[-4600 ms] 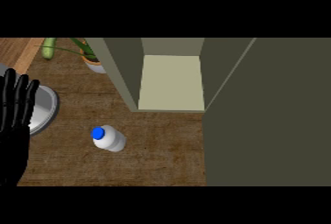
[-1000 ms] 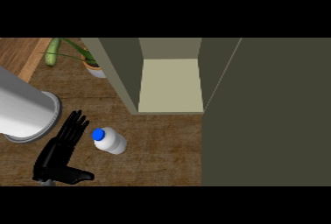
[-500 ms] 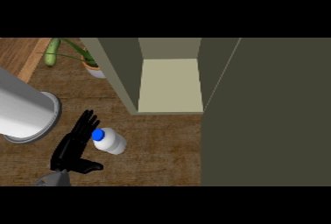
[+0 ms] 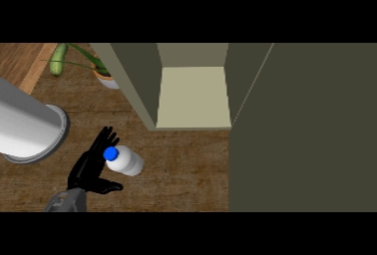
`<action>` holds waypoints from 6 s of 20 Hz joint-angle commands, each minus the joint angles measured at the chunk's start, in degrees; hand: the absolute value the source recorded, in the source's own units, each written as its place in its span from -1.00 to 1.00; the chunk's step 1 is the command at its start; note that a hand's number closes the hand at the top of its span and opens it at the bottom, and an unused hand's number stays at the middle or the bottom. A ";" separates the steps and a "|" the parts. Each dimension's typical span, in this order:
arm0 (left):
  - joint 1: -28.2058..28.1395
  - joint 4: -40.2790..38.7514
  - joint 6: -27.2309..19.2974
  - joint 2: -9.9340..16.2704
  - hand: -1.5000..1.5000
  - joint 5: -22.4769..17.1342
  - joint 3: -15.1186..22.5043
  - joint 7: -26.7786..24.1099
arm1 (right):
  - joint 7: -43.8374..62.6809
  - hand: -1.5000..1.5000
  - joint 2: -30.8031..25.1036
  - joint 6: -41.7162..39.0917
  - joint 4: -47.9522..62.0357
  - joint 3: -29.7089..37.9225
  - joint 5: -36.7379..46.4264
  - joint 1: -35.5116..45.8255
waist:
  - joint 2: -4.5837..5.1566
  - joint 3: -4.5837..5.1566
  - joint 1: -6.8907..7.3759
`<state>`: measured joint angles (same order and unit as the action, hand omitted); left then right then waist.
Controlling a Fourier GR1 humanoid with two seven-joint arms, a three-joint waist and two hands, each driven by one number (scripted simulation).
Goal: Pick up the bottled water, place it into the cabinet and close the cabinet
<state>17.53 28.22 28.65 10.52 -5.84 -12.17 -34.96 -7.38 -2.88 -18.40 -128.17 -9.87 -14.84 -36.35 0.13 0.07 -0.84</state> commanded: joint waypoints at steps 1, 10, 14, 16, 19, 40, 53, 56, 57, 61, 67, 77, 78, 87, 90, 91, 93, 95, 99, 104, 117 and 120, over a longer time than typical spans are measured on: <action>2.46 -6.83 -0.12 -0.98 -1.00 1.97 0.48 -5.88 | 1.59 -1.00 1.27 2.03 0.87 -1.55 2.03 2.53 | 0.02 0.00 0.09; 6.67 -12.48 4.85 -1.83 -1.00 -0.37 -1.11 -5.06 | -1.68 -1.00 0.24 -0.60 -0.99 -0.91 -0.19 -2.74 | 0.11 0.05 -0.63; 7.44 -13.02 11.00 0.00 -1.00 -1.29 -1.17 -3.36 | 1.14 -1.00 -1.15 -1.02 -0.40 0.85 -3.18 0.09 | 0.21 0.06 -0.41; 6.84 -12.76 6.89 -4.75 -1.00 -0.69 -0.27 -3.95 | 2.32 -1.00 0.31 0.89 -1.67 -2.46 0.51 -0.03 | 0.11 0.07 -0.38; 7.68 -13.07 8.50 -5.27 -1.00 -1.37 -0.48 -3.14 | -0.61 -1.00 1.91 1.20 2.33 -2.46 1.79 1.89 | 0.17 0.06 -0.36; 6.07 -6.49 7.26 -6.71 1.00 -2.25 1.50 -2.79 | -4.55 -1.00 -0.02 -0.73 2.95 -2.60 2.42 -3.41 | -0.23 -0.07 0.30; -4.45 3.76 3.72 -4.45 1.00 -14.13 -6.42 -4.70 | -0.93 -1.00 0.62 1.67 4.36 -0.74 0.52 2.23 | -0.25 -0.09 0.80; -7.47 10.13 2.60 -6.91 1.00 -15.77 -4.40 0.94 | -2.53 -1.00 0.24 0.93 5.72 0.28 0.58 3.62 | -0.31 -0.12 0.97; -8.74 10.67 3.43 -5.64 1.00 -15.63 -4.16 0.16 | 0.81 -1.00 1.24 2.87 3.16 -2.48 1.35 2.44 | -0.26 -0.09 0.85; -10.06 19.75 0.16 -8.08 1.00 -19.29 -3.27 7.34 | -4.90 -1.00 -0.30 -0.65 8.16 -0.97 2.09 1.81 | -0.31 -0.13 0.91; -17.38 37.70 -6.66 -10.44 1.00 -20.74 3.67 16.04 | -3.39 -1.00 1.70 1.92 6.73 -3.99 3.22 2.34 | -0.30 -0.12 0.92; -18.19 57.50 -23.96 -10.51 1.00 -21.53 16.41 24.67 | -2.99 -1.00 0.94 2.09 7.12 -5.28 2.90 2.11 | -0.29 -0.10 0.81; -16.43 51.92 -24.80 -10.51 1.00 -20.88 18.96 18.77 | 0.94 -1.00 0.17 2.90 3.79 -4.23 0.30 3.47 | -0.19 -0.07 0.62; 0.29 47.75 -40.87 -10.52 1.00 -20.45 24.19 23.54 | -2.87 -1.00 0.13 2.35 6.80 -3.90 0.21 3.09 | -0.13 -0.07 0.24; 6.52 46.94 -47.25 -10.52 1.00 -19.63 26.42 26.39 | -1.89 -1.00 -1.28 1.70 4.09 -3.98 -0.73 1.05 | -0.15 -0.07 -0.01; 10.38 41.05 -45.60 -10.52 1.00 -19.16 24.62 23.88 | -2.16 -1.00 0.22 3.51 2.36 -8.04 3.54 -1.57 | -0.07 -0.05 -0.54; 12.69 42.00 -49.60 -10.52 1.00 -14.91 24.87 24.29 | -1.06 -1.00 -1.48 1.76 3.90 -4.58 -0.62 1.00 | -0.10 -0.09 -0.13; 15.82 41.58 -55.31 -10.52 1.00 -15.17 29.48 26.73 | -3.80 -1.00 -1.41 1.22 5.25 -2.83 -1.46 1.07 | -0.15 -0.11 -0.36; 25.04 31.58 -57.24 -10.52 1.00 -16.21 28.04 25.02 | 2.50 -1.00 0.32 4.76 5.78 -4.02 -1.19 7.57 | 0.04 -0.07 -0.32; 28.19 20.82 -58.35 -10.52 1.00 -16.71 27.75 19.26 | -1.37 -1.00 -0.47 3.01 6.56 -4.23 -1.24 3.33 | 0.07 -0.08 -0.70; 42.60 -6.12 -58.46 -9.87 1.00 -13.13 19.71 11.63 | -1.70 -1.00 -1.10 2.22 7.07 -4.86 -0.89 4.41 | 0.66 -0.05 -1.69; 43.71 -9.70 -60.96 -10.52 1.00 -13.65 20.22 10.16 | -2.26 -1.00 -0.55 2.44 9.62 -4.95 0.28 6.98 | 0.86 -0.06 -2.30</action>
<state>60.90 24.52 -30.97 -0.01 -19.13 8.73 -22.06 -8.57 -3.57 -15.64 -120.92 -14.79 -15.59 -31.03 0.52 0.00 -2.59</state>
